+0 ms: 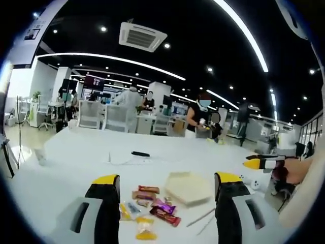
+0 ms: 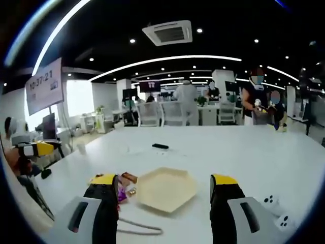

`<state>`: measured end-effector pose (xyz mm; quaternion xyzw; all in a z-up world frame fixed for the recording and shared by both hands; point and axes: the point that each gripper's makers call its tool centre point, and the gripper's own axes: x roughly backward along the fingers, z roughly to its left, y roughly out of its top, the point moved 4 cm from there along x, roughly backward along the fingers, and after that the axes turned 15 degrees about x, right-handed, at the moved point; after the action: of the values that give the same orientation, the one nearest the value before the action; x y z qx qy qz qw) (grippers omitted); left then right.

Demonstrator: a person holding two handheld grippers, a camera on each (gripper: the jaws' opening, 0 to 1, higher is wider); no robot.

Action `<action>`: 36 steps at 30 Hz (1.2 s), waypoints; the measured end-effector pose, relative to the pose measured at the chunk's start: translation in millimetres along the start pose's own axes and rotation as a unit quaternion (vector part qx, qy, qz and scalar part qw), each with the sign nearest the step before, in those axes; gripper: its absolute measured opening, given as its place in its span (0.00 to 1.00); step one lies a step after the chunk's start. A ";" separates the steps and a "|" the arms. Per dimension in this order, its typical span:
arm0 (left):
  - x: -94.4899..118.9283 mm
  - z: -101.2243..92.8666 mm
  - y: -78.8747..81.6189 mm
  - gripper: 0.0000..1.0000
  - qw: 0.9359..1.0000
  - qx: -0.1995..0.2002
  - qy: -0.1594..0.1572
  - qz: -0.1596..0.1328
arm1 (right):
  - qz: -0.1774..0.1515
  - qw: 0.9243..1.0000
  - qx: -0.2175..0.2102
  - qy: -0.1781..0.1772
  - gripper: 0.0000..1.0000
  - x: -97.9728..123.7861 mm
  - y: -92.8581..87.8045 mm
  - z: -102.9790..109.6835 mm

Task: Place the target food into the container with the food tongs after gripping and lifting it, then release it inside without dropping or visibly crushing the food.

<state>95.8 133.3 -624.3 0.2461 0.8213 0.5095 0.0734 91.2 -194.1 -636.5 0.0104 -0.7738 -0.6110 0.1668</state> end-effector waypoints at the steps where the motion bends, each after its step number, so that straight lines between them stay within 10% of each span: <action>1: -0.5 -0.1 -1.3 0.75 1.000 0.002 -0.002 0.002 | 0.003 1.000 0.001 -0.002 0.74 3.2 -0.7 0.3; 28: 19.0 -0.8 -15.7 0.76 0.995 0.004 -0.078 0.056 | 0.033 0.998 -0.006 -0.052 0.72 43.9 -0.5 31.0; 36: 13.9 -8.0 -19.7 0.76 0.996 -0.005 -0.072 0.056 | 0.024 0.999 -0.002 -0.021 0.72 23.9 4.0 39.1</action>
<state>74.3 126.5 -635.9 0.3272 0.7962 0.4979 0.1055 58.8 -161.5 -634.6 -0.0215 -0.7760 -0.6082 0.1657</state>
